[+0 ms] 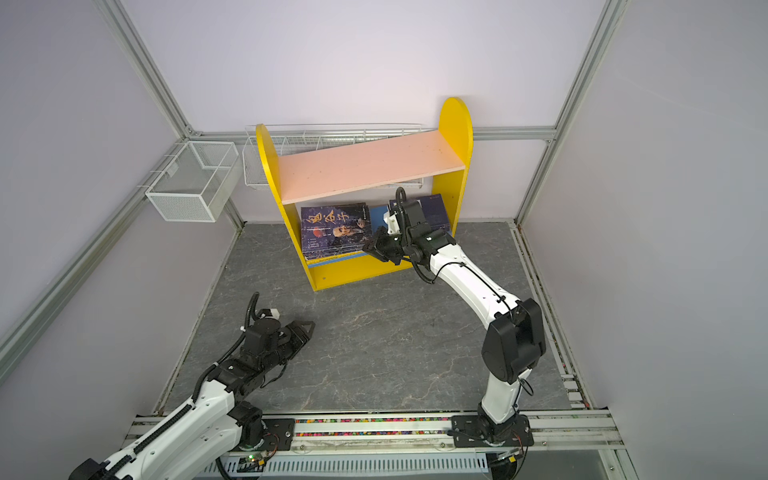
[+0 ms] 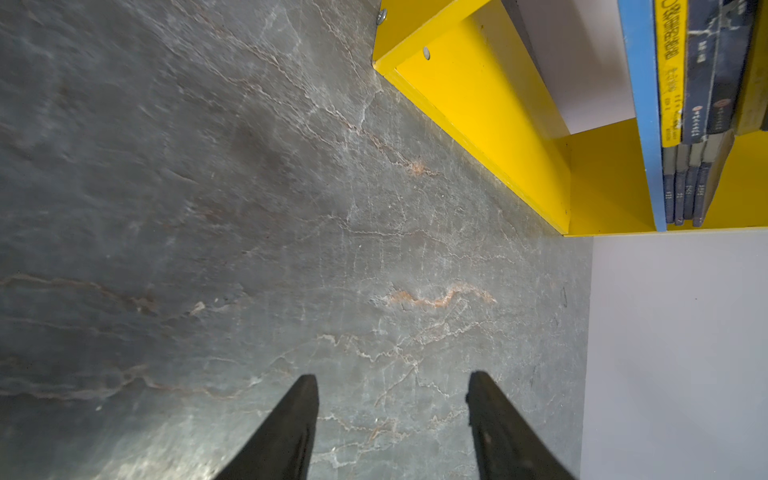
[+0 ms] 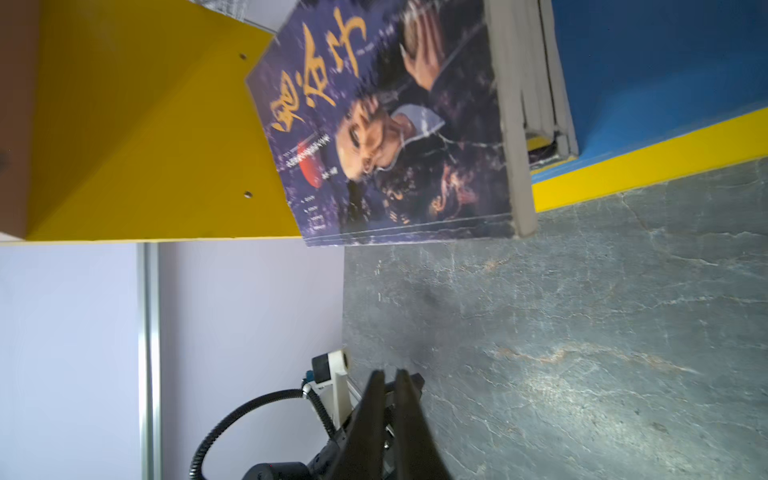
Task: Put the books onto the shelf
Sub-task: 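Push the purple book square on the stack with the right gripper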
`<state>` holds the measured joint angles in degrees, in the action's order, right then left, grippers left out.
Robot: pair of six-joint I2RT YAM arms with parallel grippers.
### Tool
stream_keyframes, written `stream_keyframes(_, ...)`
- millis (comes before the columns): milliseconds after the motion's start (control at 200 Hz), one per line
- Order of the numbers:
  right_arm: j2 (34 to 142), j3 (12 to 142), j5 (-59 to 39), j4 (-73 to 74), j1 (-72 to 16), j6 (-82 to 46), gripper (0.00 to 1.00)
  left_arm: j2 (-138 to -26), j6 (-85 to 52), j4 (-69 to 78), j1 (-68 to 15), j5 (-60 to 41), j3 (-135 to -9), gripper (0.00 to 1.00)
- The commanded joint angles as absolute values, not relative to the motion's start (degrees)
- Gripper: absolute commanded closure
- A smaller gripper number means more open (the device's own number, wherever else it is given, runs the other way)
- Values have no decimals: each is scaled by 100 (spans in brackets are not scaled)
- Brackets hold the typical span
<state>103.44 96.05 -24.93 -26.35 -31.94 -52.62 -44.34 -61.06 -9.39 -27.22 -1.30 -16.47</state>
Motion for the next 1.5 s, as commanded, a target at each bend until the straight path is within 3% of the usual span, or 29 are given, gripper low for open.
stream_keyframes(0, 10723, 9629, -2656, -2646, -3268, -5122, 93, -4526, -6164, -834, -2717, -92, -1591, 42)
stream_keyframes(725, 12478, 11814, -3268, -2529, -3322, -5752, 93, -4351, -6161, -1136, -2718, 32, -1598, 42)
stream_keyframes(1495, 12965, 12537, -3534, -2189, -3429, -6032, 93, -4149, -6161, -1221, -2717, 63, -1591, 42)
